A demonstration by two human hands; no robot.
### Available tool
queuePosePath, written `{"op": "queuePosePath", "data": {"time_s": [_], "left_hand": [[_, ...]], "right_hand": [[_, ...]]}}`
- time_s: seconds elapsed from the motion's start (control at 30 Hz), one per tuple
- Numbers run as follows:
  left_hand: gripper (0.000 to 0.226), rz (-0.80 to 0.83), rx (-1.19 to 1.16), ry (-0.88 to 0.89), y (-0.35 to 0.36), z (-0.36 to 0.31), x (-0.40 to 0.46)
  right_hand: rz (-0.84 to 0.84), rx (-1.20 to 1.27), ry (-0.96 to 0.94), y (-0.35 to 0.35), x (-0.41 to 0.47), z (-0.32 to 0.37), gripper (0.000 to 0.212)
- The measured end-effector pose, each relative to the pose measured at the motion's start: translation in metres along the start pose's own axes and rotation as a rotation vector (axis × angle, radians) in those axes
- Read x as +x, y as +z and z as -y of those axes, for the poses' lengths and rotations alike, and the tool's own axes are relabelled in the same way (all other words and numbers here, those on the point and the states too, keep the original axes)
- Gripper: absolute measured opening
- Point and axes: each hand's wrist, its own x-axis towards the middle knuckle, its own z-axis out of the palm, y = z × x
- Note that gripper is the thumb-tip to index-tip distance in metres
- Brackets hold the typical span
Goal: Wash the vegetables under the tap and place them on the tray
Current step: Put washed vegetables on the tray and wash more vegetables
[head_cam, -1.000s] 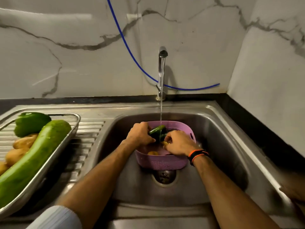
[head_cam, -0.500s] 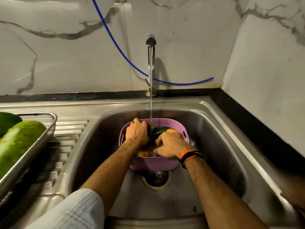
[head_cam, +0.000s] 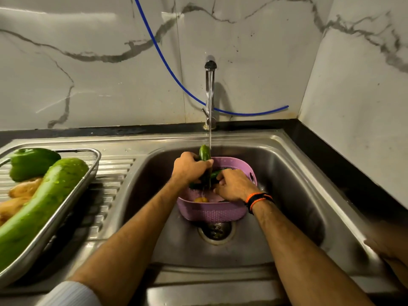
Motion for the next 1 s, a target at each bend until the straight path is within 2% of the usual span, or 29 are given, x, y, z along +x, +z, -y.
{"op": "queuePosePath", "data": {"time_s": [0.1, 0.2, 0.27, 0.4, 0.5, 0.6, 0.67, 0.7, 0.8, 0.87, 1.0], "left_hand": [[0.027, 0.064, -0.292, -0.097, 0.010, 0.003, -0.008], [0.013, 0.106, -0.482, -0.133, 0.016, 0.004, -0.009], [0.011, 0.132, -0.542, -0.123, 0.017, 0.001, -0.011], [0.021, 0.154, -0.685, -0.147, 0.016, -0.001, -0.012], [0.023, 0.147, -0.871, -0.188, 0.015, -0.005, -0.014], [0.028, 0.165, -1.043, -0.238, 0.020, -0.010, -0.019], [0.030, 0.159, -1.044, -0.220, 0.022, -0.012, -0.021], [0.033, 0.140, -1.029, -0.206, 0.024, -0.011, -0.022], [0.037, -0.010, -0.942, -0.147, 0.026, -0.007, -0.019], [0.036, -0.060, -0.929, -0.129, 0.027, -0.003, -0.015], [0.038, -0.029, -0.950, -0.176, 0.029, -0.006, -0.015]], "right_hand": [[-0.052, 0.126, 0.014, -0.003, 0.000, 0.002, 0.054], [-0.093, 0.288, -0.030, -0.003, 0.001, 0.004, 0.078], [-0.089, 0.406, -0.068, -0.006, -0.003, 0.008, 0.082], [-0.013, 0.621, -0.028, -0.006, -0.009, 0.027, 0.085], [-0.061, 0.805, -0.028, -0.003, -0.003, 0.039, 0.097], [-0.099, 0.973, -0.002, -0.001, 0.010, 0.045, 0.085], [-0.112, 1.110, 0.054, 0.004, 0.021, 0.045, 0.098], [-0.127, 1.112, 0.047, 0.007, 0.020, 0.046, 0.098], [-0.199, 0.965, -0.002, 0.007, 0.008, 0.062, 0.064], [-0.208, 0.953, -0.007, 0.009, 0.016, 0.059, 0.061], [-0.250, 0.997, 0.007, 0.006, 0.030, 0.050, 0.057]]}}
